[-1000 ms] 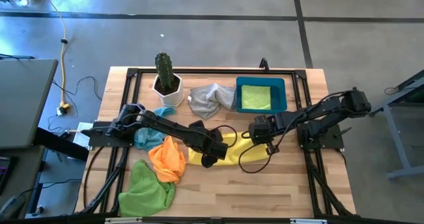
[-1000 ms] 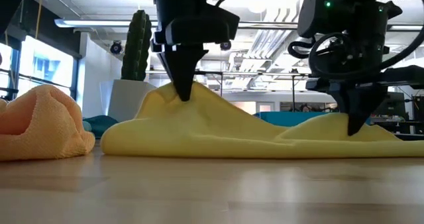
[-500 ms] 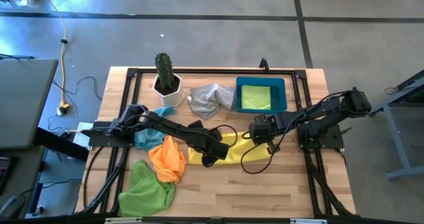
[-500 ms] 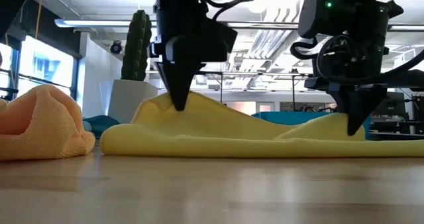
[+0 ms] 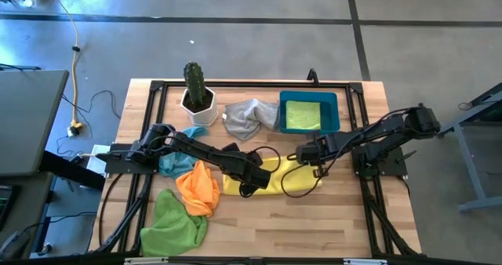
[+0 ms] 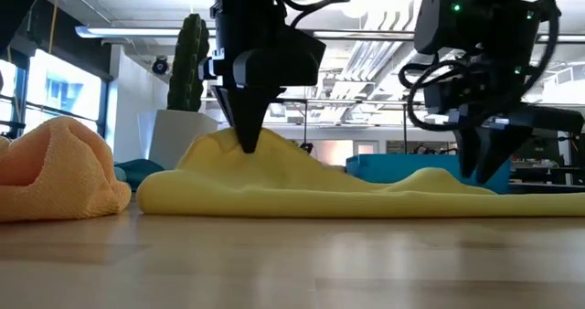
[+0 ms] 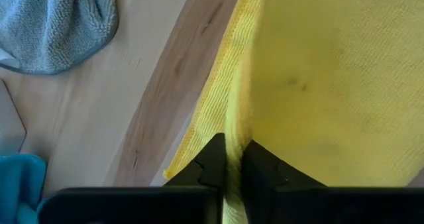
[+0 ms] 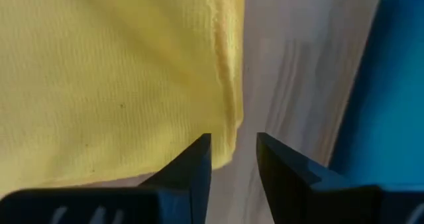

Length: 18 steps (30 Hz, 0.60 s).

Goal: Fold microfiber towels
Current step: Fold the yellow microfiber cloth

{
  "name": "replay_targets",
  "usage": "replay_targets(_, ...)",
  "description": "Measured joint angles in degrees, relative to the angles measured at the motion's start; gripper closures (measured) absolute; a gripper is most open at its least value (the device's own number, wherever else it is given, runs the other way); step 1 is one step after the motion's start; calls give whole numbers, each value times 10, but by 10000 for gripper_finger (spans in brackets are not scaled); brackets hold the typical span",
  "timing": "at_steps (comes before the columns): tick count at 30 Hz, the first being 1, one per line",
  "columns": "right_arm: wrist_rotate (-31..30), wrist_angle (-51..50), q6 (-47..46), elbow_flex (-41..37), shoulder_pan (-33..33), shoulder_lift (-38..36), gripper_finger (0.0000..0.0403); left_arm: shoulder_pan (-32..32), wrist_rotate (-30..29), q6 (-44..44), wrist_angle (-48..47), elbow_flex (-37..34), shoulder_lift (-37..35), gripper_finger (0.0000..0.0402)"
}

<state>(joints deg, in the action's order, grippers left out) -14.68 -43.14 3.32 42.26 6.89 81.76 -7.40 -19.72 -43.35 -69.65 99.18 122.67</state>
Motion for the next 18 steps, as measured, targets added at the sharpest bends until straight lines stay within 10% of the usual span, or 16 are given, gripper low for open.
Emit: replay_targets(18, 58, 49, -179, 0, 52, -10, 289, -2, -39, -33, -38, 0, 0, 287)
